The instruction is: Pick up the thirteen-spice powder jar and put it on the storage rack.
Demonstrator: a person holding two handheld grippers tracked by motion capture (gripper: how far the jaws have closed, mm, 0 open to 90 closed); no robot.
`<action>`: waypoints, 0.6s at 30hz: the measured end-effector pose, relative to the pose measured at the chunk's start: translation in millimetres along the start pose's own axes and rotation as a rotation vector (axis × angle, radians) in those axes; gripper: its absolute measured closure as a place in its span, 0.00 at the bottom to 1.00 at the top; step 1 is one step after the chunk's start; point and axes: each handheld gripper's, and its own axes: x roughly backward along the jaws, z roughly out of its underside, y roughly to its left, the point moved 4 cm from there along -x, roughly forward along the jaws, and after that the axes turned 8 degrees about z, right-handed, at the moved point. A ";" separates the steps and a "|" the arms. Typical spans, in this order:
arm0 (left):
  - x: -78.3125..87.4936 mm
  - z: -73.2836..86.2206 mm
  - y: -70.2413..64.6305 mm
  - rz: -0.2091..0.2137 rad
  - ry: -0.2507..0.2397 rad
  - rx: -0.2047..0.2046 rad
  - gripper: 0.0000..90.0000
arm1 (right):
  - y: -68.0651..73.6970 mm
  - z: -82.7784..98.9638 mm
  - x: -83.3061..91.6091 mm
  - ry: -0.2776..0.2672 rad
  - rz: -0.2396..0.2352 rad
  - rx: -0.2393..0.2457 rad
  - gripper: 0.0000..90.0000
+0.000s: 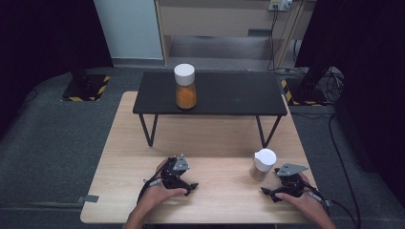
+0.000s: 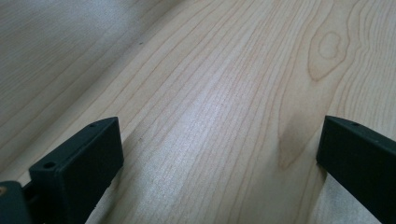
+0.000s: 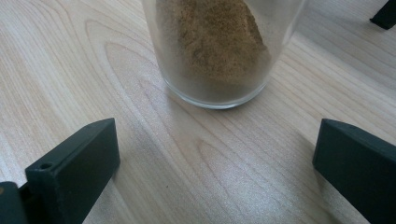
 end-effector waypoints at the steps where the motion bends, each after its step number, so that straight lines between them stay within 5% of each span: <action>1: 0.0 0.0 0.0 0.000 0.000 0.000 0.00 | -0.1 0.0 0.0 0.000 0.000 0.000 0.01; 18: 0.0 0.0 0.0 0.000 0.000 0.000 0.00 | -1.0 0.4 0.2 -0.002 -0.004 -0.003 0.02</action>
